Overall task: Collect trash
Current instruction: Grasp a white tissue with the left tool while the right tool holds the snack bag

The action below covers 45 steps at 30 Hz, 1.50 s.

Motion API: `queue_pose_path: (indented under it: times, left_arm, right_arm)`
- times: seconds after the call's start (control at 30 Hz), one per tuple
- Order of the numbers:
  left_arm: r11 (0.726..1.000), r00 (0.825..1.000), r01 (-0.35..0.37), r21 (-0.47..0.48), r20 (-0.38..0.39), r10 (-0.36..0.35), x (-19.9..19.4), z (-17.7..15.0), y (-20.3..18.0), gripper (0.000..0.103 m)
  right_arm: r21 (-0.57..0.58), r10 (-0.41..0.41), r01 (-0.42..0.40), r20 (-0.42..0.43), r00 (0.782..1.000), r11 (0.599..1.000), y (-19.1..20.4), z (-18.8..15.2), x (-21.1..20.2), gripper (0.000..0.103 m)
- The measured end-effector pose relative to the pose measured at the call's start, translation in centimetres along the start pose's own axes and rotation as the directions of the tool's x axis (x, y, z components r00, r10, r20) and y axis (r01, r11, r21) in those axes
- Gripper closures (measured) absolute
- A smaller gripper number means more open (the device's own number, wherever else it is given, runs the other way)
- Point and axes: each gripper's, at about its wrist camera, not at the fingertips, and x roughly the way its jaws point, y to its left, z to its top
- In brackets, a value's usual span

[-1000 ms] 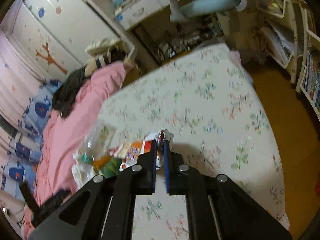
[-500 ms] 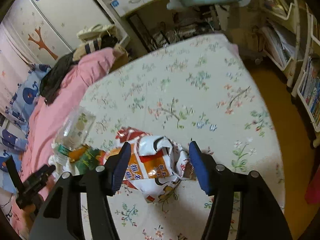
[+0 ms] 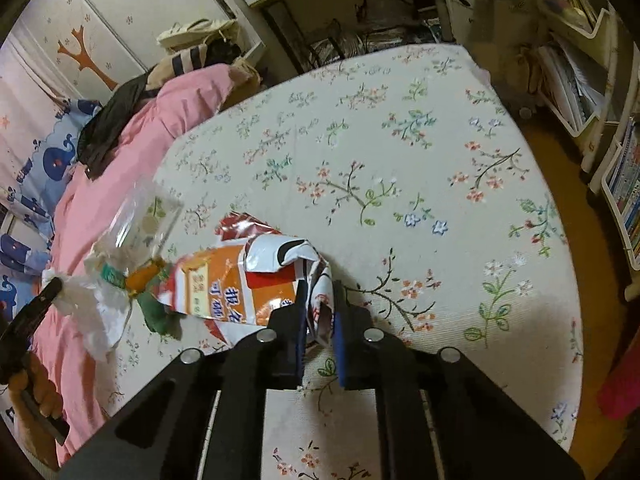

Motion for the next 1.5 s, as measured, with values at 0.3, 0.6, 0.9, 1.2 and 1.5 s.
queue_pose_path:
  times: [0.3,0.6,0.9,1.2,1.5]
  left_arm:
    - [0.957,0.964,0.247,-0.149,0.132,-0.229,-3.3,0.7,1.9,0.091]
    - [0.907,0.916,0.383,-0.177,0.199,-0.348,-5.2,0.4,1.8,0.091]
    - [0.886,0.904,0.407,-0.221,0.236,-0.356,-7.2,-0.8,2.5,0.091]
    - [0.910,0.907,0.397,-0.117,0.199,-0.370,-9.3,-2.0,-0.8,0.091]
    - [0.916,0.905,0.400,0.009,0.151,-0.397,-10.0,-2.3,-3.9,0.090]
  right_arm:
    - [0.096,0.094,-0.110,0.155,0.983,0.989,-1.3,0.2,-4.3,0.095]
    - [0.151,0.170,-0.212,0.252,0.953,0.965,-2.1,0.8,-6.2,0.095]
    - [0.139,0.193,-0.232,0.249,0.949,0.963,-1.9,0.3,-6.5,0.095]
    - [0.095,0.185,-0.211,0.232,0.955,0.973,-1.1,-0.1,-6.6,0.095]
    - [0.065,0.193,-0.212,0.219,0.956,0.975,0.1,-0.4,-6.2,0.095]
